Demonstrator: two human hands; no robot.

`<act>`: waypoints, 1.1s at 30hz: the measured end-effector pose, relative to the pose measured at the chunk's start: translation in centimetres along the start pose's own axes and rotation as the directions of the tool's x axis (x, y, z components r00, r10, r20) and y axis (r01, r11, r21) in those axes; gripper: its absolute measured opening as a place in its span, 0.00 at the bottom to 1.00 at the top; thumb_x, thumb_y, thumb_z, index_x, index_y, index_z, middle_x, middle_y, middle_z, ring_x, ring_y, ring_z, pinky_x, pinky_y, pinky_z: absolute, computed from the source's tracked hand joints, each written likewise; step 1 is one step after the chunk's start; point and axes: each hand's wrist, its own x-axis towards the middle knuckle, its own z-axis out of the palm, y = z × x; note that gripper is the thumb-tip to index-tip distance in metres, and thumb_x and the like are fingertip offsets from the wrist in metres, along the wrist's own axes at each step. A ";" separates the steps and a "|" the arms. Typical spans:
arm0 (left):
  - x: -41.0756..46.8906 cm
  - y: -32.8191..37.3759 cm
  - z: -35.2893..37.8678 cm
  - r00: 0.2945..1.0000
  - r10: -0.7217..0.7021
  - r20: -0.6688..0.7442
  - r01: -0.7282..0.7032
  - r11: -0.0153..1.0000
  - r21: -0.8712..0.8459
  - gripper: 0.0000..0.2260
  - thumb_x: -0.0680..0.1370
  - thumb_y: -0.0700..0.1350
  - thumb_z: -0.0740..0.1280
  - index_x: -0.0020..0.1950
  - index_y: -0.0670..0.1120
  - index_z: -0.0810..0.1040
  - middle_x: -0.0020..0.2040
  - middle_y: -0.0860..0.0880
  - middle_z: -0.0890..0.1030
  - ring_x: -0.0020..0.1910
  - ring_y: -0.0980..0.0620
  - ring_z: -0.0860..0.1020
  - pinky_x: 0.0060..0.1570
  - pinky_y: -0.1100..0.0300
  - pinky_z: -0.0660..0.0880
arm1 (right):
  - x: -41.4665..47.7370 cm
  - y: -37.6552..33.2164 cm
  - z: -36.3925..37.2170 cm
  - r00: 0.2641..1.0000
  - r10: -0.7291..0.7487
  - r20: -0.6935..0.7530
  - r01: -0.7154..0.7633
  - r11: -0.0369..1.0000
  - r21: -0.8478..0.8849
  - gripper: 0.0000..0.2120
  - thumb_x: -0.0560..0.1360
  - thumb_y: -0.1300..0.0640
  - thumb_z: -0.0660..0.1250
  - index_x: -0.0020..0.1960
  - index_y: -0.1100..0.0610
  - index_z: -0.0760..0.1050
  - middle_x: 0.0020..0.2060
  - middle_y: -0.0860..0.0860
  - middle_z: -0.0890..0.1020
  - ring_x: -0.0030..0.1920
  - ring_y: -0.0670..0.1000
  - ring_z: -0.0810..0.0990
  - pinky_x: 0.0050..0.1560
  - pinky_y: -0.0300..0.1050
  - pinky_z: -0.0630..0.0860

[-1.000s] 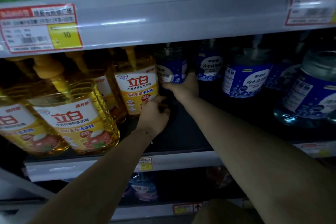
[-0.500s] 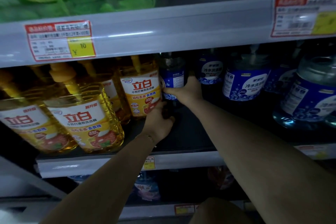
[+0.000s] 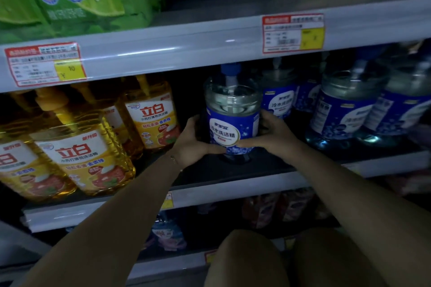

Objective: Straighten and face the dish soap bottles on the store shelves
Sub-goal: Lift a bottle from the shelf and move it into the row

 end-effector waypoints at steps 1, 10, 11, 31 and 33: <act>0.1 0.4 0.5 0.999 0.022 0.042 -0.020 0.999 -0.040 0.53 0.62 0.36 0.81 0.78 0.51 0.51 0.72 0.49 0.69 0.69 0.49 0.69 0.67 0.47 0.70 | -0.8 -0.2 -0.9 1.000 0.008 0.017 -0.008 1.000 -0.014 0.35 0.63 0.66 0.79 0.66 0.49 0.70 0.55 0.39 0.79 0.51 0.35 0.78 0.49 0.37 0.80; -0.2 2.6 9.6 0.994 0.107 -0.023 -0.109 0.991 -0.079 0.45 0.57 0.46 0.84 0.70 0.52 0.66 0.65 0.47 0.74 0.67 0.44 0.70 0.64 0.46 0.73 | -6.0 0.7 -3.7 0.875 -0.146 -0.462 -0.001 0.953 -0.304 0.23 0.69 0.61 0.75 0.55 0.53 0.63 0.45 0.46 0.72 0.44 0.41 0.74 0.41 0.29 0.70; -0.4 3.0 10.5 0.993 0.102 -0.061 -0.106 0.992 -0.065 0.45 0.59 0.45 0.83 0.71 0.52 0.64 0.68 0.45 0.71 0.69 0.44 0.66 0.68 0.48 0.69 | -6.2 0.8 -3.2 0.855 -0.198 -0.480 0.025 0.939 -0.342 0.22 0.70 0.61 0.74 0.54 0.54 0.63 0.44 0.45 0.72 0.42 0.40 0.73 0.39 0.28 0.70; 4.0 1.1 13.9 1.000 0.014 0.023 -0.004 0.917 -0.398 0.35 0.61 0.38 0.75 0.65 0.60 0.75 0.65 0.45 0.75 0.64 0.45 0.75 0.53 0.50 0.80 | -2.0 2.0 1.0 0.468 -0.036 -0.883 0.130 0.991 0.029 0.21 0.67 0.60 0.69 0.57 0.58 0.67 0.56 0.58 0.72 0.57 0.59 0.76 0.55 0.56 0.77; 3.4 2.0 13.1 0.998 -0.031 0.047 0.050 0.874 -0.483 0.25 0.69 0.33 0.68 0.63 0.52 0.78 0.58 0.44 0.81 0.55 0.48 0.80 0.49 0.53 0.81 | -2.0 1.7 1.0 0.480 -0.041 -0.876 0.093 0.996 0.004 0.25 0.63 0.57 0.70 0.58 0.58 0.67 0.57 0.57 0.71 0.57 0.60 0.74 0.55 0.57 0.77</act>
